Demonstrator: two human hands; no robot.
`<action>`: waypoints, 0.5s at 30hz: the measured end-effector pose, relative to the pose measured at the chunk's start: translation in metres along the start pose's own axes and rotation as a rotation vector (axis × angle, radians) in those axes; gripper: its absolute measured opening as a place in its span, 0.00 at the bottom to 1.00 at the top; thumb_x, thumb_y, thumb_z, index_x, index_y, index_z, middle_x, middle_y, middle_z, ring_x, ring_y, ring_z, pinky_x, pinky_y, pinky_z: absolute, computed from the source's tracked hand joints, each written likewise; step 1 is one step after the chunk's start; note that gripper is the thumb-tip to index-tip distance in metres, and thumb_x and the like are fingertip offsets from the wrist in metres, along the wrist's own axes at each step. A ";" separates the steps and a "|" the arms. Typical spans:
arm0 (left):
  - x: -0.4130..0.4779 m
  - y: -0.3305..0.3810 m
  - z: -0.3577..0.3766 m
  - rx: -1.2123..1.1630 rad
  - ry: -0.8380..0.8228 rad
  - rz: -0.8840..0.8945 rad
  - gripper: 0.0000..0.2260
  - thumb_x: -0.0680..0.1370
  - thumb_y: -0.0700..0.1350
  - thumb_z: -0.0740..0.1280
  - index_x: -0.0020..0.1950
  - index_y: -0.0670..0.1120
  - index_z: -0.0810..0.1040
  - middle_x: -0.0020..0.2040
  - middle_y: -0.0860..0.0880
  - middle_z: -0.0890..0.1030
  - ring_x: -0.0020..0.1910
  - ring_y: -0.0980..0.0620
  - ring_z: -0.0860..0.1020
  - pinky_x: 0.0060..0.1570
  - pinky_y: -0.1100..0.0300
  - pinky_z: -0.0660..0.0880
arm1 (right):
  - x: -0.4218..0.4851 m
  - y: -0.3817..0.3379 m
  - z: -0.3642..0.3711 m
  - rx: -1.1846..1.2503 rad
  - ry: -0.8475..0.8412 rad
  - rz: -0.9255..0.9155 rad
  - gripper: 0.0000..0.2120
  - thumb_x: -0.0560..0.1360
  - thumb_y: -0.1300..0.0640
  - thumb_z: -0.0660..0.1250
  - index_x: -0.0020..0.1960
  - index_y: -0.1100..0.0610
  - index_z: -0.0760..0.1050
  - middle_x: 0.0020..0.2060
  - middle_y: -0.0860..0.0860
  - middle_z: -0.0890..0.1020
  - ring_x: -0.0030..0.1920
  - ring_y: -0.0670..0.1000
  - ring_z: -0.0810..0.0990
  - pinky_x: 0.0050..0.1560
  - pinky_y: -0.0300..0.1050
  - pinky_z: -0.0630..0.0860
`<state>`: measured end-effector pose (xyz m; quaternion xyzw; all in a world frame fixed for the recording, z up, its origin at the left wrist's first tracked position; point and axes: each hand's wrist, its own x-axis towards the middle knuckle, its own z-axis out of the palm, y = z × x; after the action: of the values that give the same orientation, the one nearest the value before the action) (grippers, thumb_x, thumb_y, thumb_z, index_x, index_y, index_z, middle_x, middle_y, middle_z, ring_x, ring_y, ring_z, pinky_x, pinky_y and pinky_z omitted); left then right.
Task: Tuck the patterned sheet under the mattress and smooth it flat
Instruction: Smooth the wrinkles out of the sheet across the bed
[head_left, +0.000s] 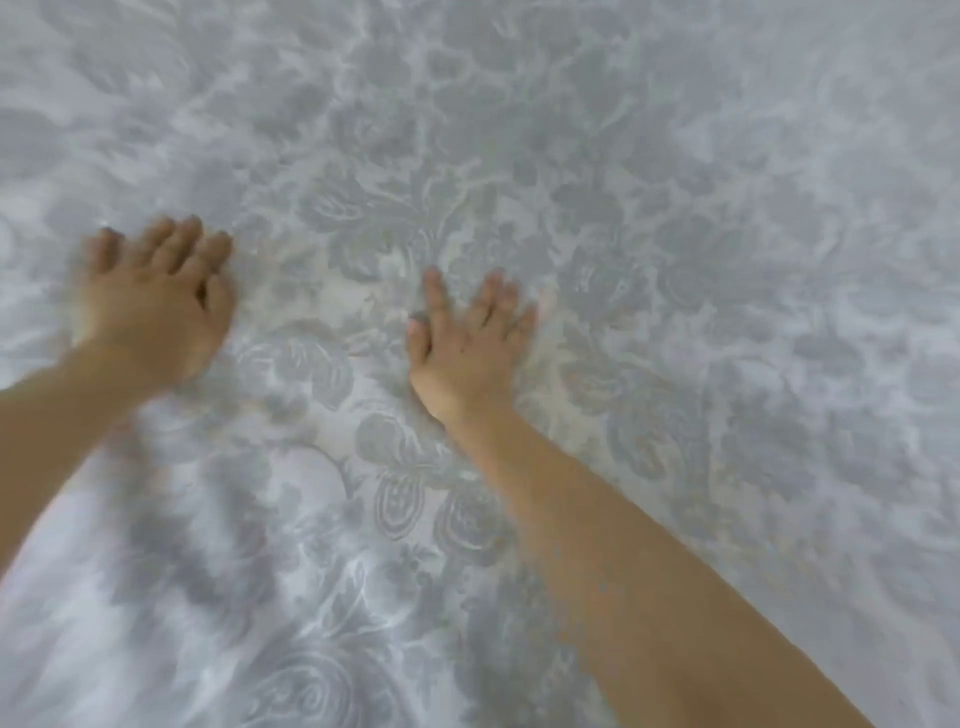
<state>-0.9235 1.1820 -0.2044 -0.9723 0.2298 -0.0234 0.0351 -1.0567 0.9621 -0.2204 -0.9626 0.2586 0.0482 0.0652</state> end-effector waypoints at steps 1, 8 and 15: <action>0.001 -0.010 -0.003 0.006 -0.026 -0.017 0.21 0.81 0.49 0.51 0.73 0.46 0.66 0.73 0.43 0.66 0.72 0.43 0.63 0.69 0.42 0.55 | 0.000 -0.033 0.000 -0.005 -0.033 -0.128 0.26 0.80 0.41 0.42 0.77 0.44 0.42 0.74 0.66 0.41 0.74 0.67 0.37 0.69 0.69 0.35; 0.075 0.068 -0.057 -0.027 0.107 0.427 0.22 0.79 0.51 0.50 0.66 0.44 0.74 0.66 0.37 0.73 0.64 0.36 0.72 0.63 0.39 0.64 | 0.036 0.045 -0.049 0.086 0.166 0.220 0.26 0.81 0.44 0.46 0.77 0.48 0.48 0.76 0.55 0.55 0.76 0.56 0.53 0.73 0.62 0.44; 0.143 -0.076 0.012 -0.002 -0.006 0.240 0.23 0.81 0.53 0.42 0.77 0.53 0.53 0.77 0.48 0.57 0.77 0.50 0.53 0.73 0.43 0.47 | 0.136 -0.015 -0.031 0.080 -0.089 0.667 0.28 0.79 0.39 0.42 0.76 0.44 0.44 0.74 0.67 0.45 0.74 0.67 0.44 0.68 0.70 0.42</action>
<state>-0.7609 1.1867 -0.2066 -0.9378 0.3447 -0.0159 0.0376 -0.9304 0.9037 -0.2058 -0.8186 0.5579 0.0989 0.0946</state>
